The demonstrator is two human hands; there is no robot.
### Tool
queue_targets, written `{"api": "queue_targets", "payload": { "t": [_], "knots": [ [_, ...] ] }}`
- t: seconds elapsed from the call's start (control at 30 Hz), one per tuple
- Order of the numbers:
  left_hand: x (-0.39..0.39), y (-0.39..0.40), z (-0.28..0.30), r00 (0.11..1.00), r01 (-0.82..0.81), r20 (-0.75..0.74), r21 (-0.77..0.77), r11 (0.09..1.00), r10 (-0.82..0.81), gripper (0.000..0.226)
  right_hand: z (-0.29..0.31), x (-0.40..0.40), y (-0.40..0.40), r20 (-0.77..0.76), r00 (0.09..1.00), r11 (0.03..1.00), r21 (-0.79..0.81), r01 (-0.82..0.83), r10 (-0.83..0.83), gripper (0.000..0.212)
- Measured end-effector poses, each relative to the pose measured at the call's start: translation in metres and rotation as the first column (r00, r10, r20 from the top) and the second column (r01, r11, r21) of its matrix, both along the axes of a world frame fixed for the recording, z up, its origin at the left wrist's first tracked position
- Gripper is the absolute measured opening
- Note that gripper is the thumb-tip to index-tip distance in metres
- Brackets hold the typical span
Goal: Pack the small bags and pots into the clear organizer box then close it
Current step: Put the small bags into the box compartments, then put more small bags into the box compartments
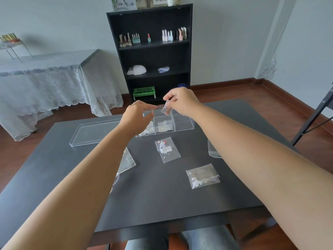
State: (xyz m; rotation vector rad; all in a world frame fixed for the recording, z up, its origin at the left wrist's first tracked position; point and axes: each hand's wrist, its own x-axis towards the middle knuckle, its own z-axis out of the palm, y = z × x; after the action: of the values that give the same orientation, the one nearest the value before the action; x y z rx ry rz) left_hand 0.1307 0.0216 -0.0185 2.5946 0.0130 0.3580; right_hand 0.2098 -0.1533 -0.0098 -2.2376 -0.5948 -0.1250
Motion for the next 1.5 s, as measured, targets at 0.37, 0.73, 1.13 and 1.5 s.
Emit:
{"api": "queue_targets", "payload": {
  "t": [0.37, 0.73, 1.13, 1.5],
  "knots": [
    [-0.040, -0.018, -0.008, 0.983, 0.140, 0.113, 0.029, 0.990, -0.143, 0.023, -0.014, -0.007, -0.030, 0.064, 0.998, 0.999, -0.043, 0.032, -0.029, 0.031],
    [-0.055, -0.029, -0.029, 0.936, 0.223, -0.313, 0.175, 0.959, -0.161, 0.049, -0.043, -0.052, -0.167, -0.384, 0.895, 0.956, -0.263, 0.128, -0.226, 0.060],
    [-0.064, -0.098, -0.035, 0.953, 0.261, -0.193, 0.137, 0.956, -0.232, 0.048, -0.046, -0.060, -0.150, -0.411, 0.901, 0.970, -0.237, 0.044, -0.142, 0.051],
    [-0.063, -0.088, -0.039, 0.982, 0.125, -0.152, 0.063, 0.990, -0.114, 0.044, -0.013, -0.052, -0.130, -0.570, 0.818, 0.696, 0.557, 0.454, -0.078, 0.008]
  ]
}}
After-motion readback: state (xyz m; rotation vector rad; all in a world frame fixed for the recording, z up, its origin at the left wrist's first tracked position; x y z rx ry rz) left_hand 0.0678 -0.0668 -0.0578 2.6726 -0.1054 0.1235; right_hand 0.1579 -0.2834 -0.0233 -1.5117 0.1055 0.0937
